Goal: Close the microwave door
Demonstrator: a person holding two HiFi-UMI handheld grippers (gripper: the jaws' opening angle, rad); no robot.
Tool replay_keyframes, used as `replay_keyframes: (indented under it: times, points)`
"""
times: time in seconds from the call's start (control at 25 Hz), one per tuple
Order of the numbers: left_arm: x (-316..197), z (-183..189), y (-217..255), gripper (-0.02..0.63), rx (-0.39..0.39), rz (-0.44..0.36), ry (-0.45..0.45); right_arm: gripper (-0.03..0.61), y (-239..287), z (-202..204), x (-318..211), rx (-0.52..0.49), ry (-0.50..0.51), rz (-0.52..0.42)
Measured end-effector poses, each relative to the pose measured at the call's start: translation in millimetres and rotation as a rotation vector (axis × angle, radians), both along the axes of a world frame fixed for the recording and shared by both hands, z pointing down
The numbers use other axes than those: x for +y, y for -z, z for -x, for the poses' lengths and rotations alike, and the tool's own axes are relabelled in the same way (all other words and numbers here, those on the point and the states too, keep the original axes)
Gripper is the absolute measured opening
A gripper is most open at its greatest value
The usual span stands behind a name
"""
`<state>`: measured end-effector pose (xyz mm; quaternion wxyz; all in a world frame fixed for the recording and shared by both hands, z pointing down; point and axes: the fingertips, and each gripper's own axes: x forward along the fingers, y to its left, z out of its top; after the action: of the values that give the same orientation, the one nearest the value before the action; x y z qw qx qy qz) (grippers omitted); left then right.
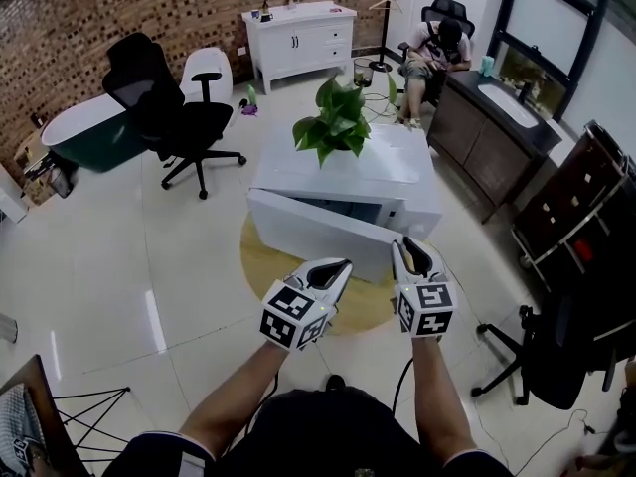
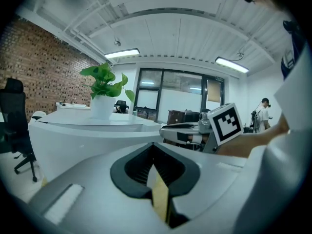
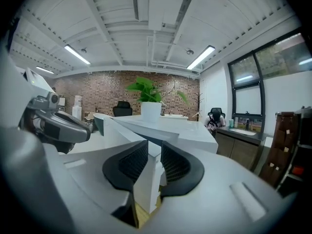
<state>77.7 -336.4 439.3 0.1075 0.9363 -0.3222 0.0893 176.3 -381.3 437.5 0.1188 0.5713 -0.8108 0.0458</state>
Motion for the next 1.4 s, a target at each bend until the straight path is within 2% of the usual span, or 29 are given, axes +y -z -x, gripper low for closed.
replay_keyframes:
  times: [0.2,0.52,0.96,1.4]
  points:
    - [-10,-5,-2,0.011,-0.003,0.003,0.014,0.051,0,-5,-21,0.003,0.002,0.001]
    - [-26,-11,-2,0.012,-0.010,-0.001,0.041,0.037,1,-13,-50,0.022,-0.001,0.002]
    - [-41,-30,-4,0.012,-0.022,0.002,0.041,0.040,3,-17,-64,0.132,0.020,-0.031]
    - [-41,-35,-10,0.012,-0.033,0.016,0.039,0.049,5,-17,-63,0.153,0.053,-0.054]
